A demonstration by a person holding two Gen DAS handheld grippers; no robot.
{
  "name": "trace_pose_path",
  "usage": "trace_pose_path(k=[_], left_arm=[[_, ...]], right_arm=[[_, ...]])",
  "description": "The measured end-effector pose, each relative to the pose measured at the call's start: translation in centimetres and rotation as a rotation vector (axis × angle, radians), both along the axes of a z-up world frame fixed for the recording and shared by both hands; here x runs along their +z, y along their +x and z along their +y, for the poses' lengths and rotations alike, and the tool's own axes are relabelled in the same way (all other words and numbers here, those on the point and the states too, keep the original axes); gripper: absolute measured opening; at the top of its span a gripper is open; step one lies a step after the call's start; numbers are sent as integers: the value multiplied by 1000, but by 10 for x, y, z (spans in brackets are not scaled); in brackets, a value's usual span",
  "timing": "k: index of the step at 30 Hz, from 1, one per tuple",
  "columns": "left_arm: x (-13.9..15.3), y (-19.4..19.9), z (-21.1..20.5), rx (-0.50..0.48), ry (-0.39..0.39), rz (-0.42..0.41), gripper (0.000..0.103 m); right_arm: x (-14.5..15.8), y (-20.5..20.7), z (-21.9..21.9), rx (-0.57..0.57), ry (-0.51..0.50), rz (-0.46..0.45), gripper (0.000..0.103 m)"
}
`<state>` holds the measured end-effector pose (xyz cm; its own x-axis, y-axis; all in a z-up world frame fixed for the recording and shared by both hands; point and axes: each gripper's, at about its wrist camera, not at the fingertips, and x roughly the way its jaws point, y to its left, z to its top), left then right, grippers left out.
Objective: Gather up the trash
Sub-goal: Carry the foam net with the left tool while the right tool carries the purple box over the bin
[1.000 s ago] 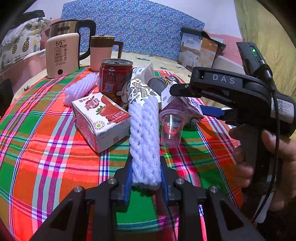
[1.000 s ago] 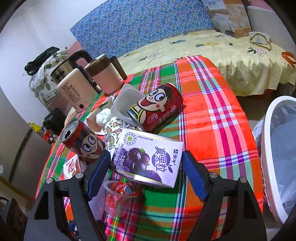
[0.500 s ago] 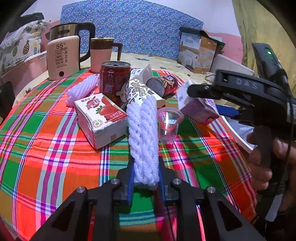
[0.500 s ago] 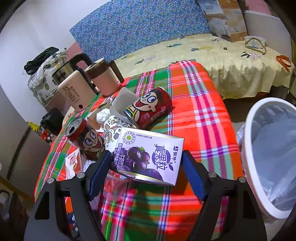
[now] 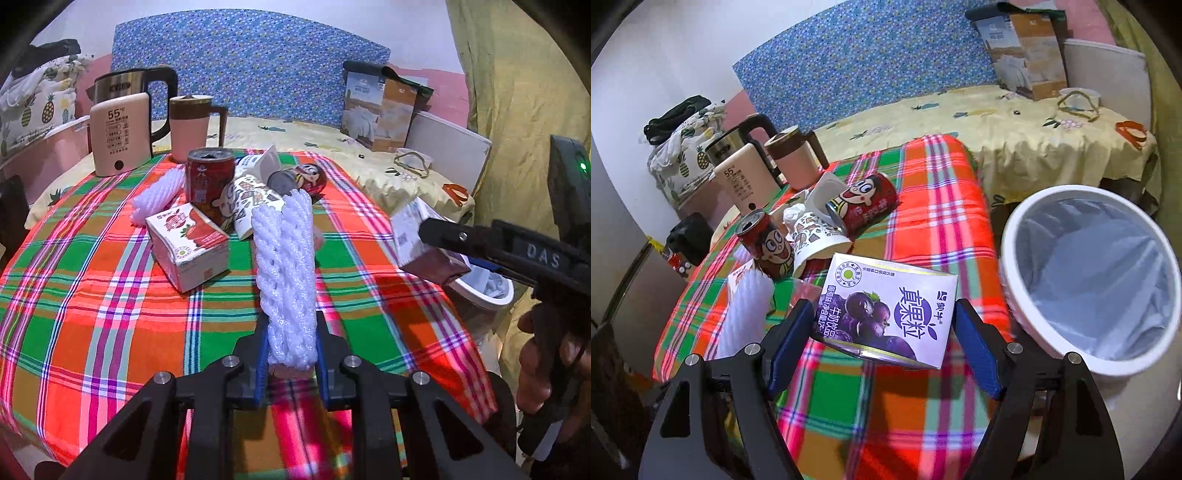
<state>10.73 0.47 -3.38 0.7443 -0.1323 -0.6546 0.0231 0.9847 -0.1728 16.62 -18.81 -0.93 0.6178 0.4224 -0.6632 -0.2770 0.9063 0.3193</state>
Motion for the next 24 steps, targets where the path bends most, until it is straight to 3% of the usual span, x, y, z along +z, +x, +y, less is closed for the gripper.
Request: trace_pose_path(k=[11,24], left_arm=[[13,4,-28,-76,-14,-5,21],[19,39,-83,-216,2,-2,21]], right_arm=[[7,-15,-34,-92,-34,-58,78],[-3,-14,-79,-210,-83,-64,78]])
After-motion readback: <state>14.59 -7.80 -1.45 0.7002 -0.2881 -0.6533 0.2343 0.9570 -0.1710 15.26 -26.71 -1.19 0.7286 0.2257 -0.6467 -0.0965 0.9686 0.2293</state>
